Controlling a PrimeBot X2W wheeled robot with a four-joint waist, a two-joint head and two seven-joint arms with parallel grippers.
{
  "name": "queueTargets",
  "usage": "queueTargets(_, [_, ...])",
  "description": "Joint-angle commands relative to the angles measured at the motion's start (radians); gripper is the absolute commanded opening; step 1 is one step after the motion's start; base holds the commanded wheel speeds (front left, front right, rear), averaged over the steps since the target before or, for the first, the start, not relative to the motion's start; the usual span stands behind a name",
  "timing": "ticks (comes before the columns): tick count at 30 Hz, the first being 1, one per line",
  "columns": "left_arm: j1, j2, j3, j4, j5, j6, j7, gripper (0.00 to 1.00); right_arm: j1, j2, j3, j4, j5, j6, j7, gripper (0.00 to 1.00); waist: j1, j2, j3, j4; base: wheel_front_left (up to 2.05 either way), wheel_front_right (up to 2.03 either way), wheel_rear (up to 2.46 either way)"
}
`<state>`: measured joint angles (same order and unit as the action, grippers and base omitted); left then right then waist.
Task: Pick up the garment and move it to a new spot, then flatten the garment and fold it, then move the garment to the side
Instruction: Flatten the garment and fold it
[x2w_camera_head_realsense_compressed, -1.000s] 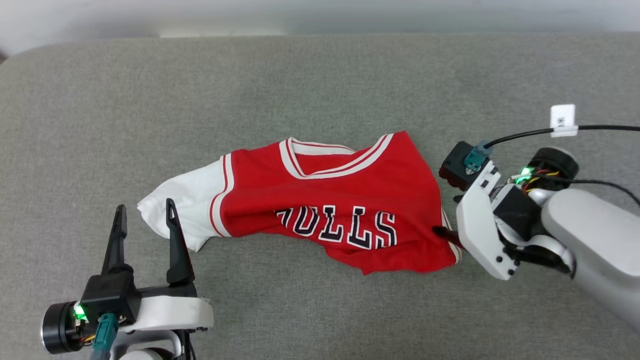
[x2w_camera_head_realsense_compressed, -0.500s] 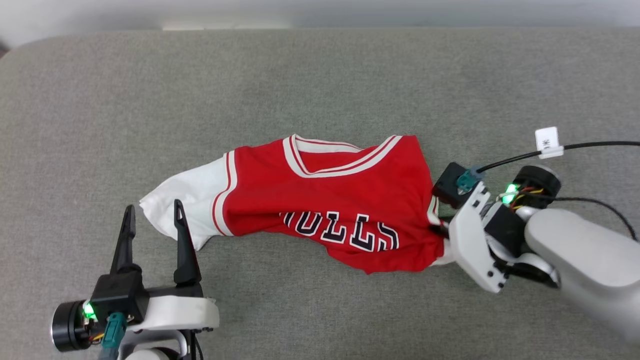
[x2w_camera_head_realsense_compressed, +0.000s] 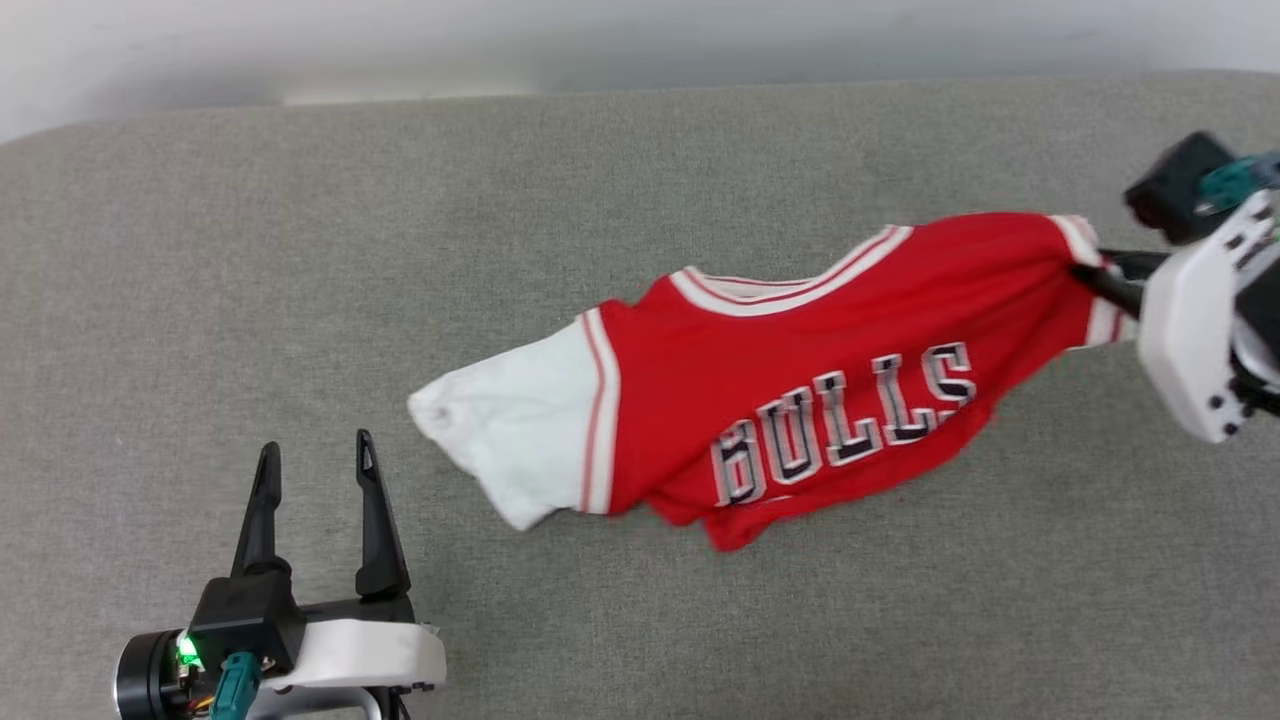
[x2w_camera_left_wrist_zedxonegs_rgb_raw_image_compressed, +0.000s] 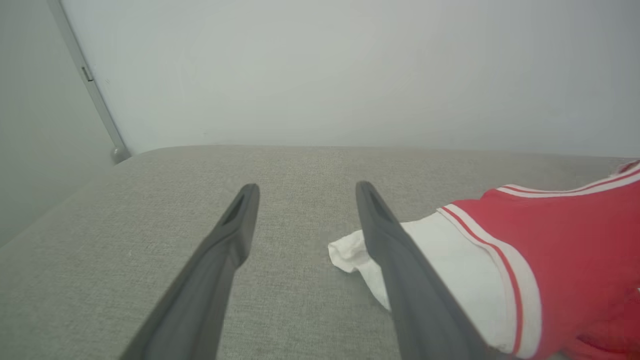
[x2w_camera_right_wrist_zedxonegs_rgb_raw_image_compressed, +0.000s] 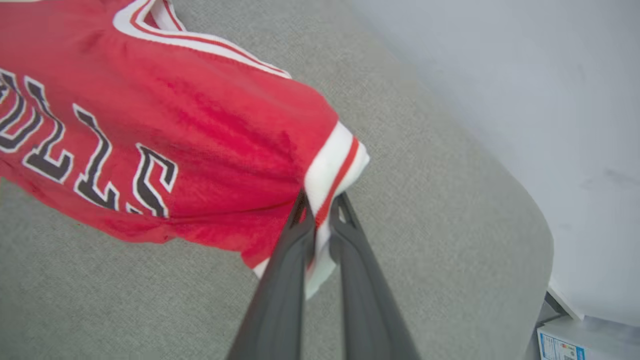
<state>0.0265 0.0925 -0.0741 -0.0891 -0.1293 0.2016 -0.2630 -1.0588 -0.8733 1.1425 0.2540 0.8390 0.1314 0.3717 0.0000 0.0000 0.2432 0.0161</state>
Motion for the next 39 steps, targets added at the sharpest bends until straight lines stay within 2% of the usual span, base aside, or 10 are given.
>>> queueTargets(1, [-0.010, -0.004, 0.006, 0.000, 0.006, -0.009, -0.003, 1.00, 0.024, -0.019, -0.020, 0.025, 0.015, -0.001, 0.010, 0.00, 0.0000, 0.0000, 0.015, 0.002, 0.00, 0.00, 0.00])
queueTargets(6, [-0.037, -0.021, 0.006, 0.013, 0.014, -0.030, -0.003, 1.00, 0.123, -0.013, -0.035, 0.157, 0.052, -0.001, 0.041, 0.00, 0.0000, 0.0000, 0.049, 0.016, 0.00, 0.00, 0.00])
queueTargets(16, [-0.047, -0.029, 0.038, 0.043, 0.032, -0.056, -0.003, 1.00, 0.288, 0.104, -0.019, 0.288, 0.088, 0.001, -0.021, 0.00, 0.0000, 0.0000, 0.040, 0.014, 0.00, 0.00, 0.00])
queueTargets(17, [-0.046, -0.029, 0.042, 0.045, 0.035, -0.059, -0.003, 1.00, 0.287, 0.106, -0.032, 0.291, 0.083, 0.001, -0.046, 0.26, 0.0000, 0.0000, 0.033, 0.011, 0.00, 0.00, 0.00])
queueTargets(18, [-0.043, -0.029, 0.045, 0.047, 0.038, -0.060, -0.003, 1.00, 0.280, 0.105, -0.046, 0.293, 0.071, 0.001, -0.079, 1.00, 0.0000, 0.0000, 0.025, 0.006, 0.00, 0.00, 0.00])
queueTargets(26, [-0.046, -0.015, 0.076, 0.066, 0.050, -0.083, -0.003, 1.00, 0.292, 0.115, -0.218, 0.321, -0.056, -0.001, -0.328, 1.00, 0.0000, 0.0000, -0.028, -0.027, 0.00, 0.00, 0.00])
queueTargets(30, [-0.066, 0.012, 0.097, 0.085, 0.050, -0.104, -0.003, 1.00, 0.338, 0.164, -0.424, 0.323, -0.165, -0.001, -0.533, 1.00, 0.0000, 0.0000, -0.051, -0.052, 0.00, 0.00, 0.00])
queueTargets(35, [-0.095, 0.039, 0.101, 0.126, 0.044, -0.125, -0.003, 1.00, 0.409, 0.253, -0.625, 0.298, -0.303, -0.001, -0.625, 1.00, 0.0000, 0.0000, -0.058, -0.067, 0.00, 0.00, 0.00])
queueTargets(36, [-0.120, 0.055, 0.101, 0.152, 0.041, -0.139, 0.003, 1.00, 0.461, 0.311, -0.729, 0.251, -0.379, -0.001, -0.635, 1.00, 0.0000, 0.0000, -0.060, -0.072, 0.00, 0.00, 0.00])
queueTargets(39, [-0.148, 0.070, 0.097, 0.178, 0.035, -0.155, 0.022, 1.00, 0.521, 0.376, -0.836, 0.163, -0.463, -0.001, -0.636, 1.00, 0.0000, 0.0000, -0.059, -0.076, 0.00, 0.00, 0.00])
